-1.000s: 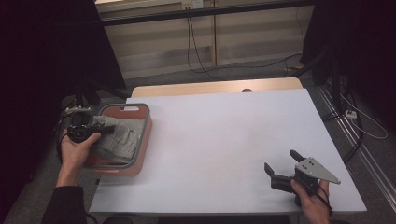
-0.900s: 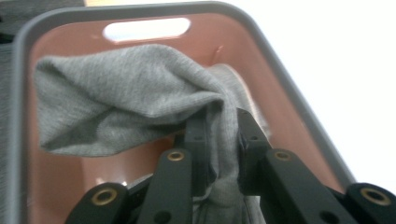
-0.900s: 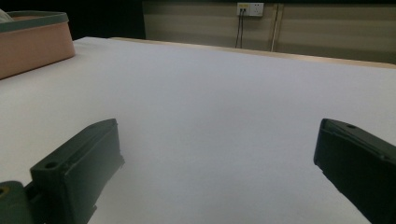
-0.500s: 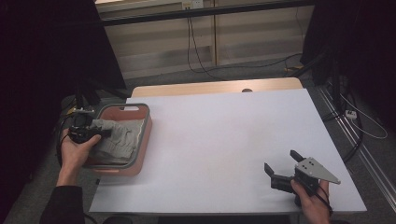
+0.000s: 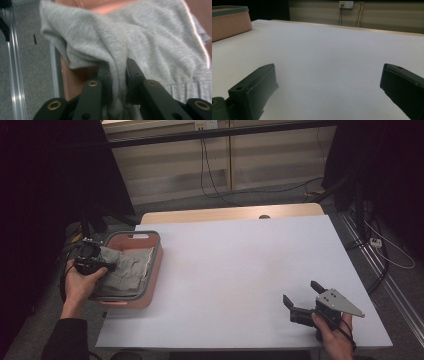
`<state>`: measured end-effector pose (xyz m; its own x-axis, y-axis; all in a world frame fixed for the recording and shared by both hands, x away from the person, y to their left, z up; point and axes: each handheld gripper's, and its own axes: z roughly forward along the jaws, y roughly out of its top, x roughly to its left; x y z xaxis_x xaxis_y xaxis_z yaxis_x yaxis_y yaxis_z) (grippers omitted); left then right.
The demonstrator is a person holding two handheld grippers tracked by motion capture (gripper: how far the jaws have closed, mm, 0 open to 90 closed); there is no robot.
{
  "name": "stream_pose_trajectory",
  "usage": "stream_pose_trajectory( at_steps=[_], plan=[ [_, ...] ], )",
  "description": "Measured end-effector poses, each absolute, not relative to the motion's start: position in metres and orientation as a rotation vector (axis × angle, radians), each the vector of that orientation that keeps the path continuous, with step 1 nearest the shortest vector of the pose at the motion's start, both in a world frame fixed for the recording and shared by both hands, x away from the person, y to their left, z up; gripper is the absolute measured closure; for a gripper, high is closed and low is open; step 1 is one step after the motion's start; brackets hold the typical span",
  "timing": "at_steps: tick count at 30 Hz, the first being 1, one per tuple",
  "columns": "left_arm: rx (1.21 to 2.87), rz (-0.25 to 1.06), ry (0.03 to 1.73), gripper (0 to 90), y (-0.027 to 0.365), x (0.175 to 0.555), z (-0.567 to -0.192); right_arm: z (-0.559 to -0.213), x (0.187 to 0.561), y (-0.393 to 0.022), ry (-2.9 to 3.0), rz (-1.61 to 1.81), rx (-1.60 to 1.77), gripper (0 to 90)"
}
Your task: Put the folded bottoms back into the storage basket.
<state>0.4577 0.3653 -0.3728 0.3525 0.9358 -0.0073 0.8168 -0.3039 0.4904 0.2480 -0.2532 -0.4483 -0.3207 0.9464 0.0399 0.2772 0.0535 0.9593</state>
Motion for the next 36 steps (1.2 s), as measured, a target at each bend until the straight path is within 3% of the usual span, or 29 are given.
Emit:
stream_pose_trajectory(
  at_steps=[15,21,36],
  plan=[
    [2.176,0.361,1.519,78.0,0.352,0.471,-0.379,-0.448,0.248,-0.253,1.681,1.301,1.238,0.5],
    [2.225,0.412,1.587,77.6,0.355,0.473,-0.383,-0.448,0.248,-0.253,1.682,1.3,1.237,0.4],
    [2.308,0.385,1.729,77.7,0.357,0.484,-0.399,-0.449,0.248,-0.252,1.688,1.299,1.236,0.4]
  ],
)
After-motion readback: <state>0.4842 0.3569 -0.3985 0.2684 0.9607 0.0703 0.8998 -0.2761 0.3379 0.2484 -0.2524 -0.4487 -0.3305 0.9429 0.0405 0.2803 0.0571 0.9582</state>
